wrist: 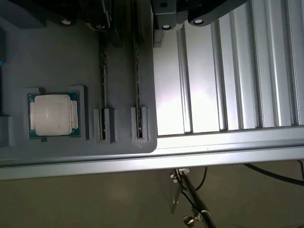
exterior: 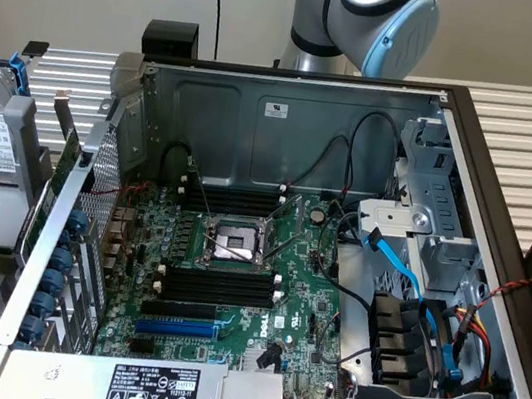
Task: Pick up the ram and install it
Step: 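Pick up the ram and move it above insertion slot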
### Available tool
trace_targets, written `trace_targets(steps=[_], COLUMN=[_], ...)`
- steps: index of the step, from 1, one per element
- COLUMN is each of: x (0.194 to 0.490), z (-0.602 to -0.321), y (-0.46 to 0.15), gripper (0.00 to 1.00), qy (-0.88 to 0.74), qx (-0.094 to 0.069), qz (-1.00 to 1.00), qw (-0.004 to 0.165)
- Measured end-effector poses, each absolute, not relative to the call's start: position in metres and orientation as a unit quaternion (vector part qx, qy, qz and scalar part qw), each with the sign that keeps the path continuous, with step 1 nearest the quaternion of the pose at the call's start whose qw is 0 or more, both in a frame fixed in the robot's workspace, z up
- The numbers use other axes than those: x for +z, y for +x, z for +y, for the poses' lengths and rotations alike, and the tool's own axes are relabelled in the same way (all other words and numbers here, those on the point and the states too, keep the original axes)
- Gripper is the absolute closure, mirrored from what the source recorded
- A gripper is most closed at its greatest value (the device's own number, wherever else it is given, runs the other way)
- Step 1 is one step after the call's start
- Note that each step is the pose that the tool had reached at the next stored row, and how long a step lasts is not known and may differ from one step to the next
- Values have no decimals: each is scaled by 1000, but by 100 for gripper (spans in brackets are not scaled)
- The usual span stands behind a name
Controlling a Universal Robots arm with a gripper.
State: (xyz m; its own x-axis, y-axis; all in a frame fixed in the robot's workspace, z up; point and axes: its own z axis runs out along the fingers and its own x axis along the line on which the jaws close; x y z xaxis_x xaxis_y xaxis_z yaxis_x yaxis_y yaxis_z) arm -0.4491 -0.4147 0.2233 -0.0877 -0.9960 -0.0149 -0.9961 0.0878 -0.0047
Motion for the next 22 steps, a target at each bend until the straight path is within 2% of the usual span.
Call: trace_targets(steps=[22], x=[202], z=[-411], y=[-449], gripper=[61], qy=[-675], qx=[4], qz=[737], qw=[8])
